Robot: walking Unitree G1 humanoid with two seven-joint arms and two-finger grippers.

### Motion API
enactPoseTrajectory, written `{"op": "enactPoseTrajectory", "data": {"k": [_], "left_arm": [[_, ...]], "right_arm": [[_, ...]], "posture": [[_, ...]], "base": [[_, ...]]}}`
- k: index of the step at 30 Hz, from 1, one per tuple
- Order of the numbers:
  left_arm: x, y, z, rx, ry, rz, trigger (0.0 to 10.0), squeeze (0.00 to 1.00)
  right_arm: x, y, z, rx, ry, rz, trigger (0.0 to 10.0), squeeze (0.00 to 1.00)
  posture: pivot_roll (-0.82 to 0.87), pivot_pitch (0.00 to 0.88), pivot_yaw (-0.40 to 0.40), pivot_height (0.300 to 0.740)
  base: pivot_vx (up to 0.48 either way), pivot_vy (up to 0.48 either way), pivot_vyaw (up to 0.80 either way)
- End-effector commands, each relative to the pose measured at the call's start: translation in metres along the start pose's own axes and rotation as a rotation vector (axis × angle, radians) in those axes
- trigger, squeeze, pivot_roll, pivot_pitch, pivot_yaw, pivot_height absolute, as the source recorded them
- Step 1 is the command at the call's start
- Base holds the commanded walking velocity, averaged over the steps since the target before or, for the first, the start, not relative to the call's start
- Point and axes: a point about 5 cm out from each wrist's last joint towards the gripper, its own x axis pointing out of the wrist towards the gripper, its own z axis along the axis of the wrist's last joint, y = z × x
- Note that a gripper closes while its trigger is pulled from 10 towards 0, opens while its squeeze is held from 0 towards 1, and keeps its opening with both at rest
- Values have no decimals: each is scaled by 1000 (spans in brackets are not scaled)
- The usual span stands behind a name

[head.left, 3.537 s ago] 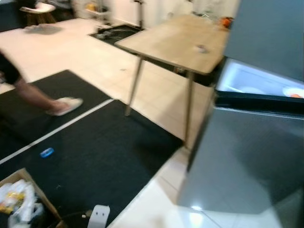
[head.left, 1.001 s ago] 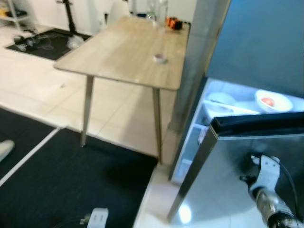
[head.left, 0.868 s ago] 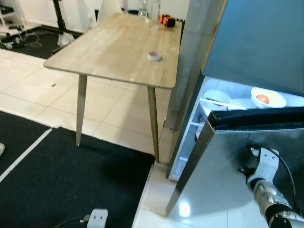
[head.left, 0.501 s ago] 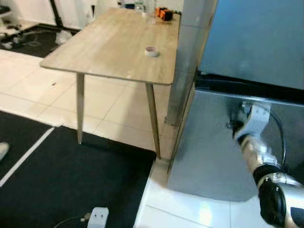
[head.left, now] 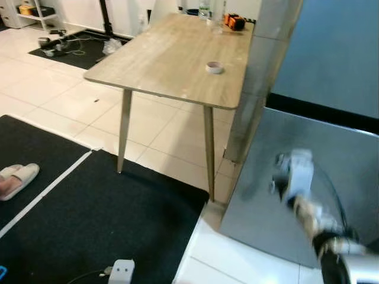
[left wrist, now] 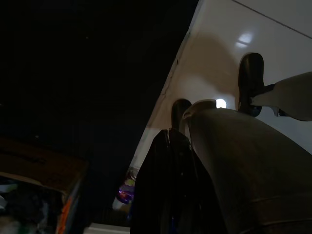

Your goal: Restocking fridge

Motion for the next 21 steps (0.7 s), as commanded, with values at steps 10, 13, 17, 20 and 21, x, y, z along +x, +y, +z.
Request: {"op": "enactPoseTrajectory", "data": {"k": [10,13,17,20,21], "left_arm": [[0,-3,-5,26,32,5,10000,0],[0,-3,-4,29,31,5,10000,0],[0,-4,-4,34,32,4,10000,0],[1,-3,-4,40,31,12,10000,0],[1,-3,-4,49,31,18,10000,0]], "right_arm": [[-57,1,-155,22,514,-68,10000,0],[-65,2,-167,-29,560,-43,10000,0],[-68,1,-172,-44,589,-24,10000,0],[-68,-1,-170,-59,586,-26,10000,0],[-67,-2,-169,-67,581,-24,10000,0]], "posture": [[3,0,-66,740],[3,0,-66,740],[-1,0,-64,740],[1,0,-66,740],[1,0,-67,740]], "base": [[0,0,0],[0,0,0],[0,0,-748],[0,0,-765],[0,0,-756]]}}
